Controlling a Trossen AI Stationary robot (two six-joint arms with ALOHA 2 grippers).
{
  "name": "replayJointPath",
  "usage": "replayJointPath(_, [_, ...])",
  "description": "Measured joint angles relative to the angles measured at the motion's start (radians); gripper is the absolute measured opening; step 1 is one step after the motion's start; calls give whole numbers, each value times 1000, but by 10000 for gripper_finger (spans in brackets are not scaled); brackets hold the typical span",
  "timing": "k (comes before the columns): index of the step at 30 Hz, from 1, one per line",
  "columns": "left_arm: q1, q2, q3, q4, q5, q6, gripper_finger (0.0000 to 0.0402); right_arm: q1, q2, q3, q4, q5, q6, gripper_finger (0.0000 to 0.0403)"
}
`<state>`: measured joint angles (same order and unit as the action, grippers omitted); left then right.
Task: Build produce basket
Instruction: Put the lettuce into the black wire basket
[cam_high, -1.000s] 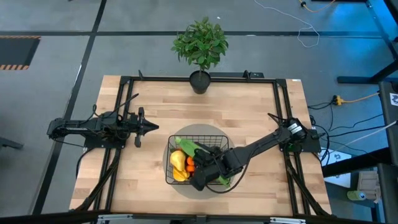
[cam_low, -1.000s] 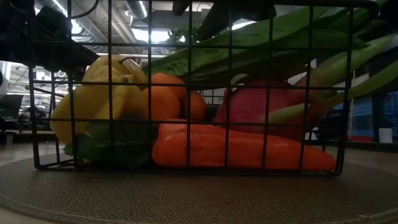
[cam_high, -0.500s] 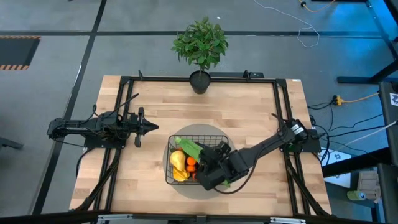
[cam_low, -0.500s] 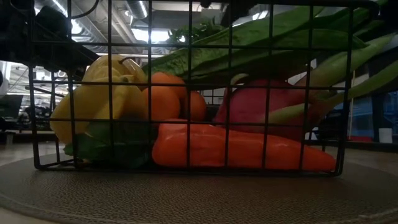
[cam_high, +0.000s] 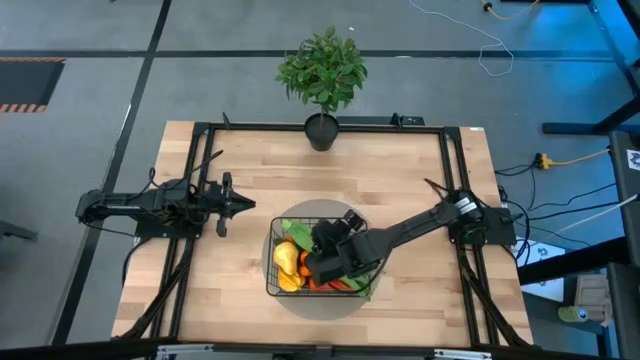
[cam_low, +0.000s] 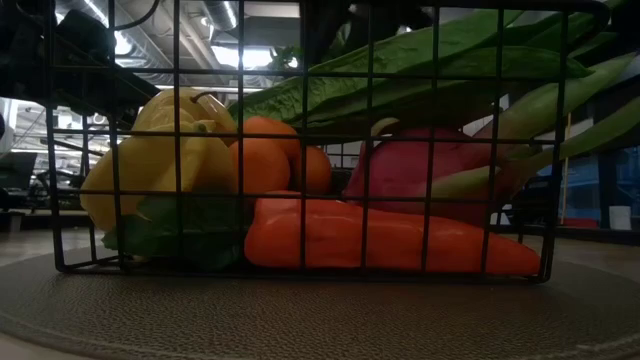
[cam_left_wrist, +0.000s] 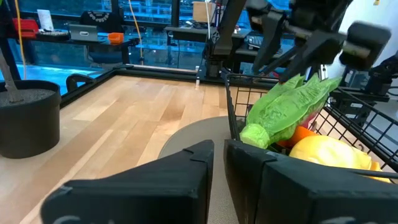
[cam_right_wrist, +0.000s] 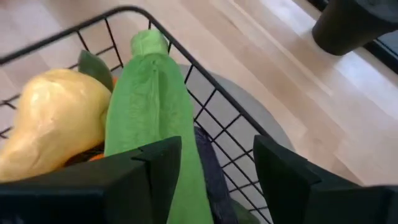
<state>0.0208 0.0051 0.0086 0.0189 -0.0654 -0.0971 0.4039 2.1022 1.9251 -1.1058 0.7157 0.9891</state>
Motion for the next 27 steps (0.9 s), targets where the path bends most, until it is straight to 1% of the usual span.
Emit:
replayJointPath(7, [0,0,0,0,0,0,27,-29,57,0,72,-69,-72,187])
replayJointPath(11, [0,0,0,0,0,0,21,-35,70,0,87,-104,-78,187])
replayJointPath(18, [0,0,0,0,0,0,11,-35,71,0,98,-109,-78,187])
replayJointPath(27, [0,0,0,0,0,0,1,-36,105,2,120,-121,-105,187])
